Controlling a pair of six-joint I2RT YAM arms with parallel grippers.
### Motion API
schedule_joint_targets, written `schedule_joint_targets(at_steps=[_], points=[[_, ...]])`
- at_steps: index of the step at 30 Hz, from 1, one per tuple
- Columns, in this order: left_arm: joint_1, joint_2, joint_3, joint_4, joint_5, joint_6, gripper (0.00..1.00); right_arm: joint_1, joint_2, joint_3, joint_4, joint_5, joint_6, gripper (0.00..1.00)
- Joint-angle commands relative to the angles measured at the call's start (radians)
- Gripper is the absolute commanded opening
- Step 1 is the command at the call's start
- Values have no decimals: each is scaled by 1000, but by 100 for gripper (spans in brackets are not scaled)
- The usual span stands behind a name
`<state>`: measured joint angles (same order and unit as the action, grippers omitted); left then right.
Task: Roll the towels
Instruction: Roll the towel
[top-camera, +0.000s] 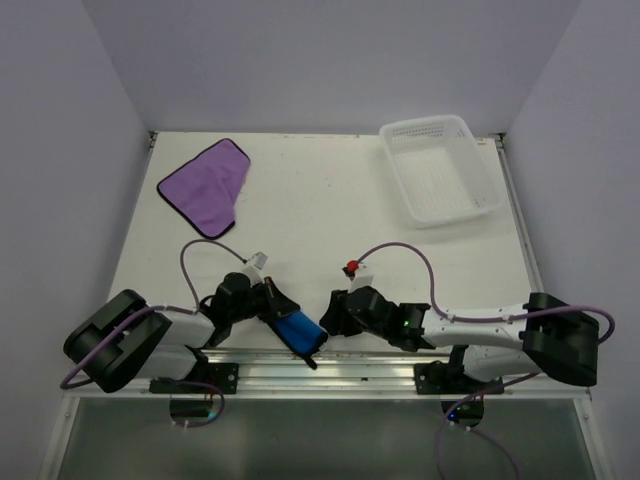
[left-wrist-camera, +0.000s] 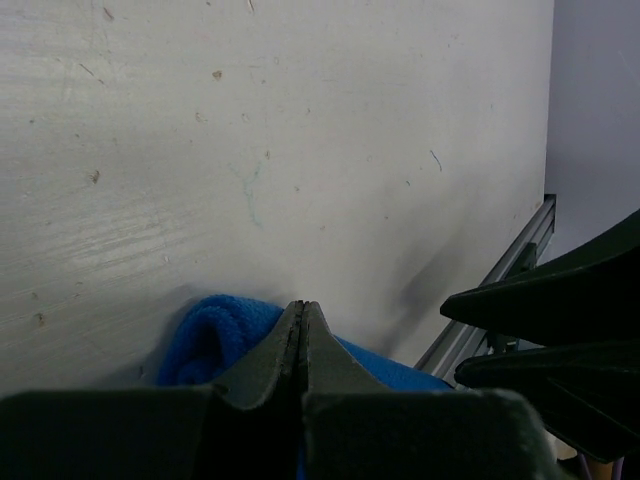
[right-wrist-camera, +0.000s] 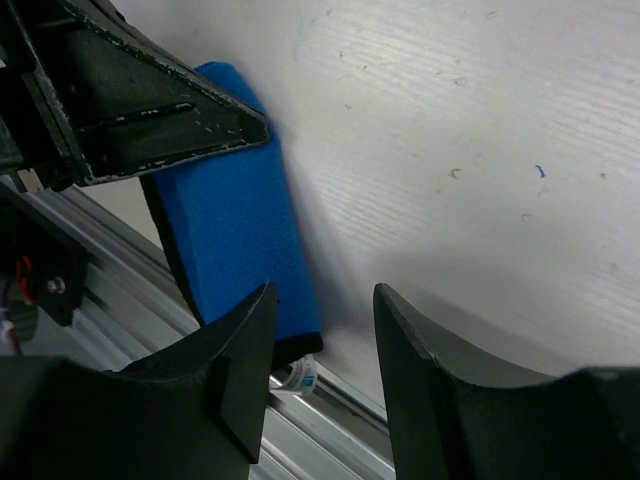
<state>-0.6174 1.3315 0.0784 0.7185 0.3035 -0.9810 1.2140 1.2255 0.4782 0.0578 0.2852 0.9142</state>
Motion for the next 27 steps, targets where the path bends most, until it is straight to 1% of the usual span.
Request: schedule_joint_targets(at_steps=[1, 3, 10, 16, 20, 22, 23, 24, 26, 27], points=[[2, -9, -3, -108, -67, 61, 0, -37, 43, -30, 180, -148, 78, 49], [2, -14, -3, -109, -67, 61, 0, -56, 80, -47, 252, -205, 107, 50], [4, -28, -3, -123, -75, 62, 0, -57, 170, -23, 320, -274, 117, 53], [4, -35, -3, -133, -83, 65, 0, -57, 187, -27, 353, -281, 133, 54], [2, -37, -5, -136, -86, 67, 0, -57, 157, -53, 350, -264, 150, 55], [4, -37, -3, -139, -84, 67, 0, -57, 132, -53, 329, -247, 144, 57], [4, -37, -2, -139, -84, 67, 0, -56, 117, -47, 304, -236, 115, 58], [2, -37, 0, -140, -83, 65, 0, -54, 88, -24, 239, -216, 98, 59], [2, -37, 3, -140, -83, 67, 0, -45, 68, 3, 173, -201, 34, 61], [4, -37, 6, -142, -81, 68, 0, -38, 60, 43, 96, -186, 10, 62]])
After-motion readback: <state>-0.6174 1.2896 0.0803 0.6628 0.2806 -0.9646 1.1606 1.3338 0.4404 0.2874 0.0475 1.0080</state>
